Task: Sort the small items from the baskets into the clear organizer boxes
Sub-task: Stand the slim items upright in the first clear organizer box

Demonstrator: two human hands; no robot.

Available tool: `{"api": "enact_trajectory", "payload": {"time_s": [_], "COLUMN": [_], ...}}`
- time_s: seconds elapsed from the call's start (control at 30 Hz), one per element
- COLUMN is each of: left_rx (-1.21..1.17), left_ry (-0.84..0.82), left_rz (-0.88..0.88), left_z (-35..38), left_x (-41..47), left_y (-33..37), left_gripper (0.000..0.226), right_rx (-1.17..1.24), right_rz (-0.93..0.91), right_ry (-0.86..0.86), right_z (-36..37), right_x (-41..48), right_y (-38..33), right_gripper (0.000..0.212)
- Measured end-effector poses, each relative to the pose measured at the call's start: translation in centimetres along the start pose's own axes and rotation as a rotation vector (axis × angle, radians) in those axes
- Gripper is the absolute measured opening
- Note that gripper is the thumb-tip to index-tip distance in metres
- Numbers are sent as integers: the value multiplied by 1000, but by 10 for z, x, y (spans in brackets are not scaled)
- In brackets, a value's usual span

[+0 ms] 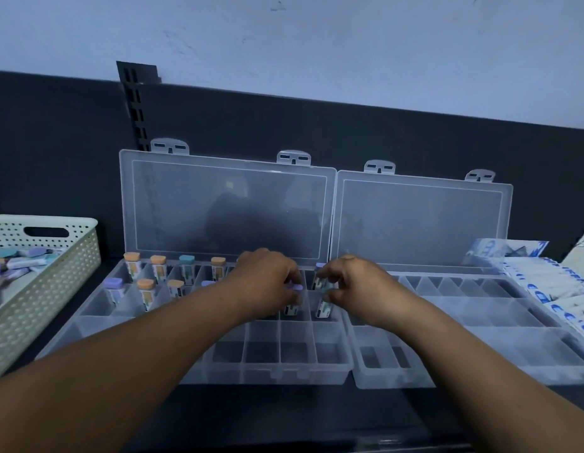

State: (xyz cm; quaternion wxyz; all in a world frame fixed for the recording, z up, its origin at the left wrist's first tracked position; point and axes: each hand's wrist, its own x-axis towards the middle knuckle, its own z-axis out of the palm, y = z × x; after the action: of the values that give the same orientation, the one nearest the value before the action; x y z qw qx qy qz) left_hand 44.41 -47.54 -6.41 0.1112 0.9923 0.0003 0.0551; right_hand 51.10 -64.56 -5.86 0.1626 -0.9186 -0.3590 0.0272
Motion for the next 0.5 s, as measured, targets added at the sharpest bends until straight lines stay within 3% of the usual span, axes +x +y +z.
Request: {"api": "enact_trajectory", "payload": {"time_s": [0.17, 0.23, 0.3, 0.5], "left_rx": [-26, -30, -14, 102], "left_ry": [60, 113, 159, 220], "left_rz": [7, 30, 44, -71], "left_z": [-13, -24, -38, -72], "left_x": [-8, -15, -26, -73], "left_y": [-6, -14, -25, -76], "left_gripper": [43, 38, 38, 67], "right_rx": [-33, -67, -89, -177], "right_rz": [-79, -147, -204, -295], "right_ry": [78, 116, 130, 67], "right_z": [-12, -15, -15, -8], "right_x": [-2, -1, 3, 24], "right_y": [-21, -36, -52, -104], "right_gripper": [31, 31, 38, 63]}}
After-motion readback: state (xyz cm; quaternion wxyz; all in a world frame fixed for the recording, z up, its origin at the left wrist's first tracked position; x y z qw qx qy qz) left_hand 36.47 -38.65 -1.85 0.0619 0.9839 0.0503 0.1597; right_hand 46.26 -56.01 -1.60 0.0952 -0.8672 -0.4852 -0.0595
